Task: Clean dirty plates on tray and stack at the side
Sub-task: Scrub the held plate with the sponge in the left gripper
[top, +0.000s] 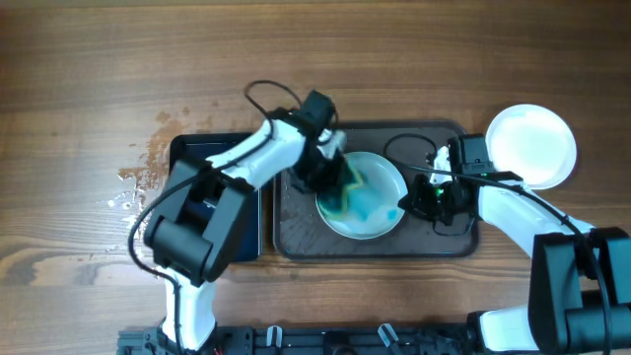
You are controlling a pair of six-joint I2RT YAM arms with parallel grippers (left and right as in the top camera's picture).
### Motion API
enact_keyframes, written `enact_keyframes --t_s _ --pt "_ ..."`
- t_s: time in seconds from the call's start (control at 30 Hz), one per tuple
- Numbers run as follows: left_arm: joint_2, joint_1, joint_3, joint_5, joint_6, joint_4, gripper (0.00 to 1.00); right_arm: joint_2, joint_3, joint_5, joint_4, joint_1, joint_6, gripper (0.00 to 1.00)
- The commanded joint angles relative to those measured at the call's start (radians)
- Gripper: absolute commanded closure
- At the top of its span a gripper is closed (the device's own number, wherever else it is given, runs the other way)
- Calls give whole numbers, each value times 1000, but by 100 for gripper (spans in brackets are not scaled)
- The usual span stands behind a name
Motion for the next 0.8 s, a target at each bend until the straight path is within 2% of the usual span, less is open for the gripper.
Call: enact_keyframes --t_s 0.0,0.03,0.2,0.27,0.37,0.5,0.67,0.77 --pt "69 -134 -51 330 85 11 96 43 -48 161 -16 -12 16 95" --pt "69 -156 -51 378 67 45 96 43 -48 161 -16 -12 15 95" --pt "69 -131 -51 376 -179 291 96 43 -48 163 -19 -12 16 95" --pt "69 -80 -51 286 -281 388 96 43 -48 165 -27 -12 16 95" --pt "69 16 -51 169 -339 439 96 43 -48 170 -31 -12 17 95" --pt "69 113 -51 -15 -358 430 96 43 -48 184 -42 -12 19 96" --pt "69 164 -51 -383 -365 220 96 43 -48 184 -47 -12 24 96" --pt "61 159 -51 -428 -349 102 96 43 -48 184 -47 -12 24 96"
